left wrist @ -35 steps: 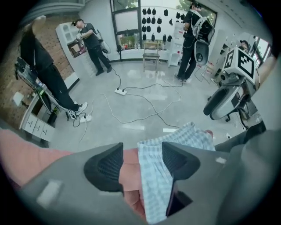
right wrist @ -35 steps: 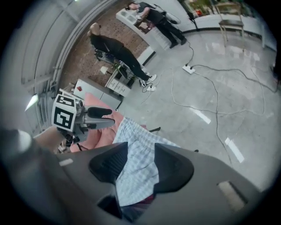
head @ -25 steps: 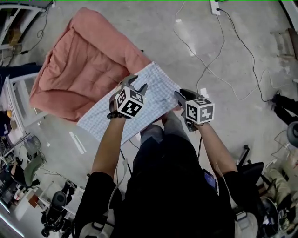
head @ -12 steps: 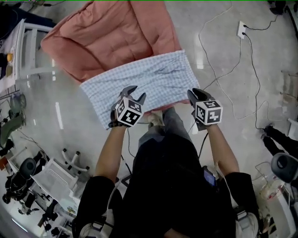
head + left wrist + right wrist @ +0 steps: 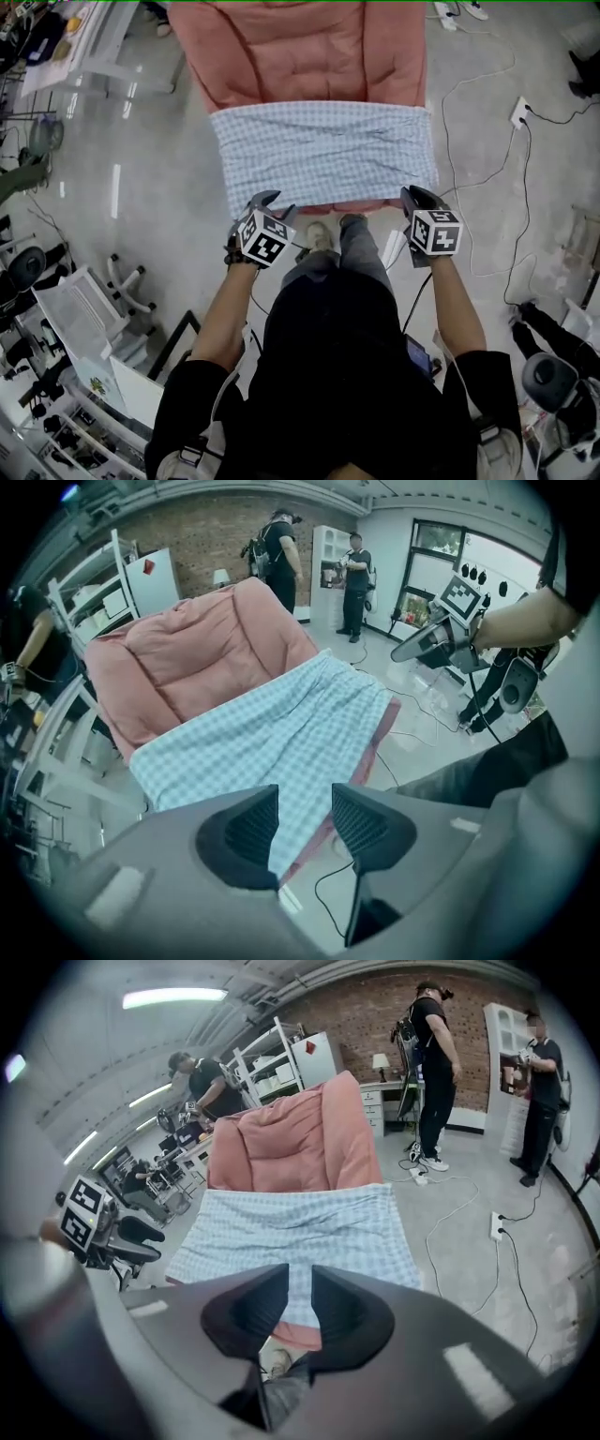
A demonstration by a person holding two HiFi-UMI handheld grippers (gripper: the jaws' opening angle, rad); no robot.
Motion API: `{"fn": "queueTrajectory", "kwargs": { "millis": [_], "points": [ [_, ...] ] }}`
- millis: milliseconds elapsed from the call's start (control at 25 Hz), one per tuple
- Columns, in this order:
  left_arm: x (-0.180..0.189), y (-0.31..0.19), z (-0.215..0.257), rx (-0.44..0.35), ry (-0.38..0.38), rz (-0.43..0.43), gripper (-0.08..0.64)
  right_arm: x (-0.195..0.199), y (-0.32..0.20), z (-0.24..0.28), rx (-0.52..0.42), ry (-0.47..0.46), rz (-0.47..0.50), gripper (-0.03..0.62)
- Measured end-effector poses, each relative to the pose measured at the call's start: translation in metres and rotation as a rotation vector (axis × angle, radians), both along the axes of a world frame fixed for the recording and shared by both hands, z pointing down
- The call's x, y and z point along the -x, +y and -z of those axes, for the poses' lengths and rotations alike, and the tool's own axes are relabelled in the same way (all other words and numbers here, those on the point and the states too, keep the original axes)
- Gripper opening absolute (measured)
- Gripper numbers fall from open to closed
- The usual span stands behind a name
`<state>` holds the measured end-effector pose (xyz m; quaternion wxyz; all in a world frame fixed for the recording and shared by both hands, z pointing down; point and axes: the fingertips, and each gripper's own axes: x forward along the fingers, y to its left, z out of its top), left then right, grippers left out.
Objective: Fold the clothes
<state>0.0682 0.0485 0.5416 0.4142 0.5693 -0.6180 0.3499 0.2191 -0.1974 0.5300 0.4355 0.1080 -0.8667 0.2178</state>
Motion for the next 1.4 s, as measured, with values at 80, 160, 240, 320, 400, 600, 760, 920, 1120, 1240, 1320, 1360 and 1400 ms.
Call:
{"fn": "queueTrajectory", "kwargs": {
  "millis": [80,160,240,320,400,600,760,920,1120,1240,1320,1360,1400],
  "points": [
    [0.002,0.018,0.003,-0.001,-0.010,0.021,0.189,0.003,0.009,0.001,-0.010,0.003,0.019,0.083],
    [0.003,0.036,0.005,-0.004,-0.017,0.042,0.189,0.005,0.017,0.000,-0.025,0.012,0.040,0.081],
    [0.006,0.052,0.006,-0.006,-0.021,0.063,0.189,0.005,0.024,-0.002,-0.043,0.023,0.055,0.081],
    [0.009,0.067,0.008,-0.010,-0.025,0.080,0.187,0.006,0.028,0.000,-0.058,0.031,0.060,0.078],
    [0.011,0.078,0.011,-0.023,-0.039,0.093,0.175,0.005,0.031,0.004,-0.077,0.034,0.064,0.077],
    [0.018,0.090,0.023,-0.051,-0.058,0.100,0.173,0.001,0.034,0.011,-0.143,0.035,0.106,0.075],
    [0.036,0.074,0.030,-0.075,-0.078,0.069,0.173,0.016,0.023,0.020,-0.216,0.031,0.175,0.075],
    [0.056,0.047,0.030,-0.097,-0.091,0.059,0.173,0.036,-0.002,0.017,-0.285,0.041,0.265,0.075],
    [0.094,0.007,0.020,-0.098,-0.100,0.028,0.173,0.072,-0.049,0.008,-0.361,0.056,0.332,0.075],
    [0.115,-0.023,0.009,-0.083,-0.095,0.027,0.173,0.082,-0.086,0.002,-0.381,0.076,0.348,0.075],
    [0.128,-0.047,0.003,-0.067,-0.103,0.016,0.173,0.088,-0.111,-0.005,-0.385,0.093,0.364,0.075],
    [0.133,-0.059,0.000,-0.058,-0.108,0.007,0.173,0.091,-0.123,-0.008,-0.383,0.103,0.376,0.075],
    [0.138,-0.071,-0.004,-0.050,-0.113,-0.003,0.173,0.095,-0.133,-0.011,-0.380,0.112,0.390,0.077]
  ]
}}
